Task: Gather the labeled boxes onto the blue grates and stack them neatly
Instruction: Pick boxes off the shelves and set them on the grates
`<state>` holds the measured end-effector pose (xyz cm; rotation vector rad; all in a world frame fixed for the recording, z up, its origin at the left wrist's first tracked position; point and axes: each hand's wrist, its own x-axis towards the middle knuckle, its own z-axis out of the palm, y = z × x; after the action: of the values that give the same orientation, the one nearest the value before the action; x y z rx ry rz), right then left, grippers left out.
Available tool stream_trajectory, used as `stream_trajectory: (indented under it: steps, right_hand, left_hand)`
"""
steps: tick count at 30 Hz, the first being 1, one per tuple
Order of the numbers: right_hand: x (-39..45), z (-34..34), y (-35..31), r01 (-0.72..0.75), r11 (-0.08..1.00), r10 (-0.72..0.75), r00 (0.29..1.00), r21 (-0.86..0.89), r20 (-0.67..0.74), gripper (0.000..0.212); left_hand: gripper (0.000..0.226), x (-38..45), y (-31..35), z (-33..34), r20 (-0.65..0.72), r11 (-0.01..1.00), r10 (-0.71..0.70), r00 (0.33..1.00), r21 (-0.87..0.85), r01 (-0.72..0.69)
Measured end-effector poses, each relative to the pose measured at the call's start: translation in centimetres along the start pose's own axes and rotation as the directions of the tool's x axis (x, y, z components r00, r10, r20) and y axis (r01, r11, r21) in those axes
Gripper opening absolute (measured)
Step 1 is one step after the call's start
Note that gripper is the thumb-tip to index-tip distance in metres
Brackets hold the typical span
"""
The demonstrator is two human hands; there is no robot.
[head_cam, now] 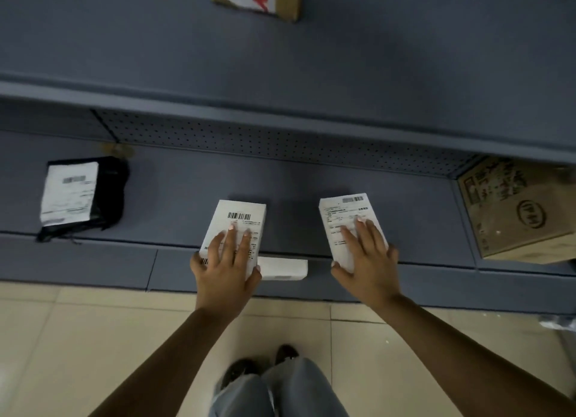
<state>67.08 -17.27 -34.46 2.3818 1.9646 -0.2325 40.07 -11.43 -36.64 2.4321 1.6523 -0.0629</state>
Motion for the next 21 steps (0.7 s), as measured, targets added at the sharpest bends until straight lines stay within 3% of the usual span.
stream_trajectory:
  steps: [5, 11, 21]
  right_hand:
    - [-2.3, -5.2, -5.9, 0.155, 0.985, -0.153, 0.988, 0.081, -0.027, 0.072]
    - [-5.0, -9.4, -14.8, 0.346, 0.923, -0.322, 0.934, 0.167, -0.154, 0.072]
    - [-12.6, -12.7, -35.9, 0.528, 0.807, -0.478, 0.847, 0.263, -0.234, 0.074]
  left_hand:
    - [0.064, -5.5, -2.4, -6.1, -0.061, 0.996, -0.083, 0.995, -0.041, 0.080]
    - [0.061, -12.3, -8.5, -10.9, -0.216, 0.981, -0.187, 0.958, -0.083, 0.173]
    - [0.058, -27.0, -25.1, -19.3, -0.365, 0.975, -0.223, 0.904, -0.074, 0.210]
